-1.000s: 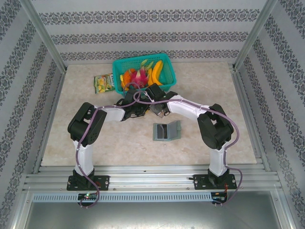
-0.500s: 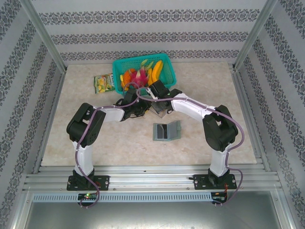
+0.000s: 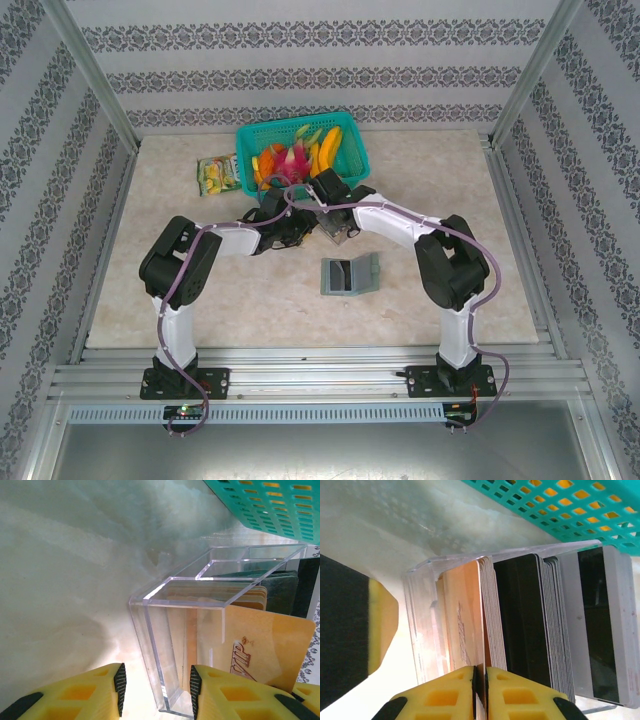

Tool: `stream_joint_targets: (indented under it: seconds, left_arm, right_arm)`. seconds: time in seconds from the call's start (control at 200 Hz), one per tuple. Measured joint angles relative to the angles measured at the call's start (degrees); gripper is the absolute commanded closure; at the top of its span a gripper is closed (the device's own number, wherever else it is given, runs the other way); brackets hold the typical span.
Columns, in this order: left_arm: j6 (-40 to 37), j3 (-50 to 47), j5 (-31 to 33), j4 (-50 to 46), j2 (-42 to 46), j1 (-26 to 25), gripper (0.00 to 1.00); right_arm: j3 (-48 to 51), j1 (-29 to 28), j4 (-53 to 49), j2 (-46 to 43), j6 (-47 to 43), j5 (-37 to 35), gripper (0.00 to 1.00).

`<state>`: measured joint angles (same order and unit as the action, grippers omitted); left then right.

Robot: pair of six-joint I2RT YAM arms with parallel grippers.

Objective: Put the credit cards into the card holder

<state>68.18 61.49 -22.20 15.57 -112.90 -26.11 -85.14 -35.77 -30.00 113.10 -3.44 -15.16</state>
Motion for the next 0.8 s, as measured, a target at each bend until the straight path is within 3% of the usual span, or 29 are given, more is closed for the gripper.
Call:
stream_joint_targets:
  seconds: [0.325,0.41,0.48,0.545,0.635,0.799]
  left_arm:
    - [0.0,0.0,0.0,0.0,0.0,0.0,0.59]
    - [0.0,0.0,-0.1,0.0,0.0,0.0,0.58]
    - [0.0,0.0,-0.2,0.0,0.0,0.0,0.58]
    - [0.0,0.0,-0.2,0.0,0.0,0.0,0.59]
    - [0.0,0.0,-0.2,0.0,0.0,0.0,0.59]
    - [0.0,0.0,-0.2,0.0,0.0,0.0,0.59]
  right_arm:
    - [-0.6,0.0,-0.5,0.0,-0.5,-2.2,0.85]
    - [-0.6,0.0,-0.5,0.0,-0.7,-2.5,0.79]
    - [-0.6,0.0,-0.7,0.0,-1.0,-3.1,0.83]
    - [-0.6,0.0,-0.7,0.0,-1.3,-3.5,0.94]
    - [-0.6,0.0,-0.6,0.0,-1.1,-3.7,0.96]
    - [-0.6,0.0,-0.7,0.0,-1.2,-3.3,0.74]
